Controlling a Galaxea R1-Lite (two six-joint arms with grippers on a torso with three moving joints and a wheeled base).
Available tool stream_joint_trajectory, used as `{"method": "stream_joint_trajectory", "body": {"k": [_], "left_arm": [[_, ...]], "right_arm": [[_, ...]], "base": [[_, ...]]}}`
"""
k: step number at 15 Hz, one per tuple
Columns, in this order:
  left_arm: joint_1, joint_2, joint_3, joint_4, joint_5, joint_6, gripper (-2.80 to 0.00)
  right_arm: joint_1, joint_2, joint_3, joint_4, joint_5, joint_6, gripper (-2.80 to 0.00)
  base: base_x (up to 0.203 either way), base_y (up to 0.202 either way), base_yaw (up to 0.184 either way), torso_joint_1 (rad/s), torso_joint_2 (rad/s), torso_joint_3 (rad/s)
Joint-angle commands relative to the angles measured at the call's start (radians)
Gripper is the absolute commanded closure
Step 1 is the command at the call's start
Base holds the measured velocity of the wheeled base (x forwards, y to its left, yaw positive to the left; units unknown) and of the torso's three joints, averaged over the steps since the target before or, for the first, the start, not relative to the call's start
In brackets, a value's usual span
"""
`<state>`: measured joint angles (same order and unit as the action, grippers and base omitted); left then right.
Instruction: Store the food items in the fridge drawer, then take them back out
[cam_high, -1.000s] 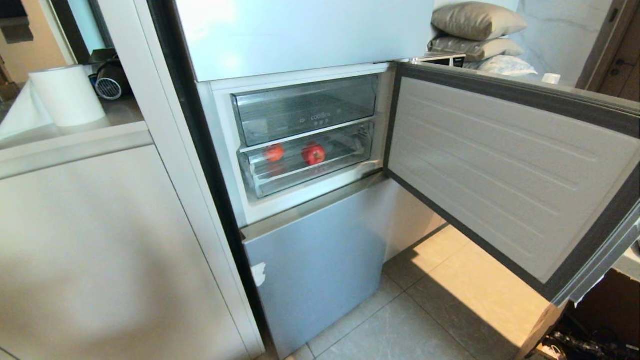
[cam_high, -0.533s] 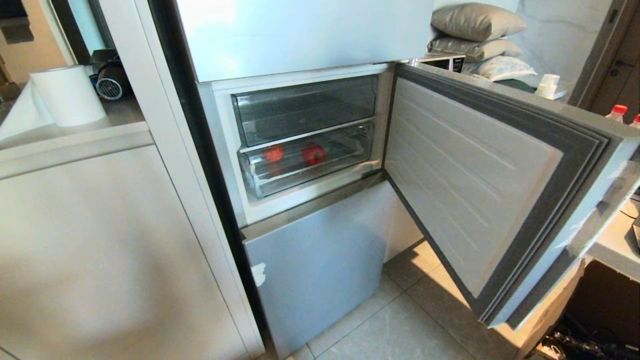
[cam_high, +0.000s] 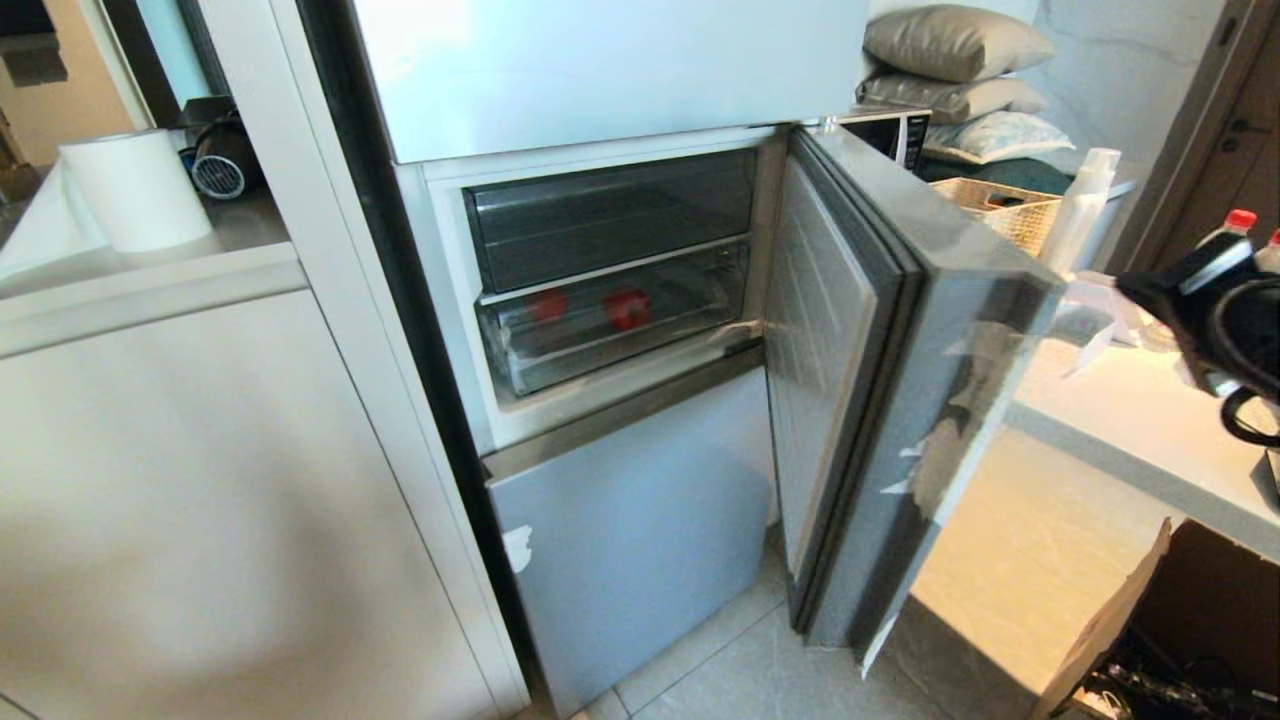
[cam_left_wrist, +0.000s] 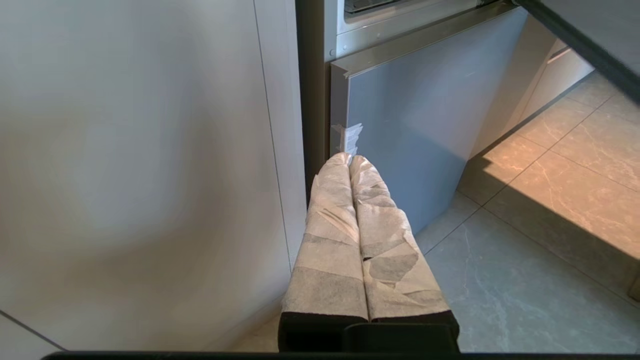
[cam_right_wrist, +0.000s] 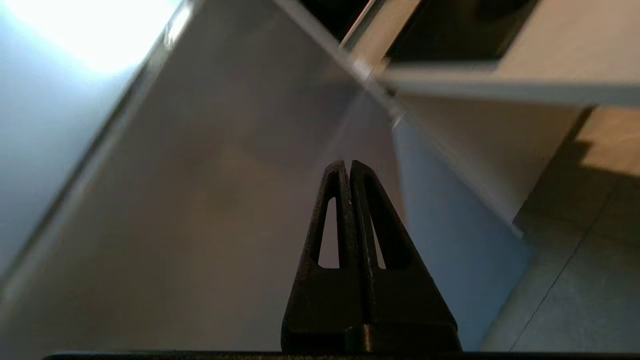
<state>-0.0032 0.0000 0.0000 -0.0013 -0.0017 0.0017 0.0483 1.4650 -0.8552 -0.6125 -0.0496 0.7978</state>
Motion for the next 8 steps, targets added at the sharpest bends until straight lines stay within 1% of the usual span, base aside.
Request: {"method": "stream_joint_trajectory", "body": {"k": [1,4,6,8], "left_arm": [[0.0,0.0,0.002,0.0,0.0,0.0,0.0],[0.0,0.0,0.002,0.0,0.0,0.0,0.0],[0.0,0.0,0.002,0.0,0.0,0.0,0.0],[0.0,0.0,0.002,0.0,0.0,0.0,0.0]], "right_arm": [[0.119,0.137,-0.009,-0.038,0.007,-0.033,0.0],[0.247,0.302,-0.059,-0.161,0.062,-0.138,0.0],[0.32,0.412,-0.163,-0.21,0.073,-0.169,0.0],[0.392,0.531,-0.32,-0.237,0.091,-0.181,0.0]], "base": [[0.0,0.0,0.0,0.0,0.0,0.0],[0.0,0.0,0.0,0.0,0.0,0.0],[0.0,0.0,0.0,0.0,0.0,0.0],[0.0,0.0,0.0,0.0,0.0,0.0]]}}
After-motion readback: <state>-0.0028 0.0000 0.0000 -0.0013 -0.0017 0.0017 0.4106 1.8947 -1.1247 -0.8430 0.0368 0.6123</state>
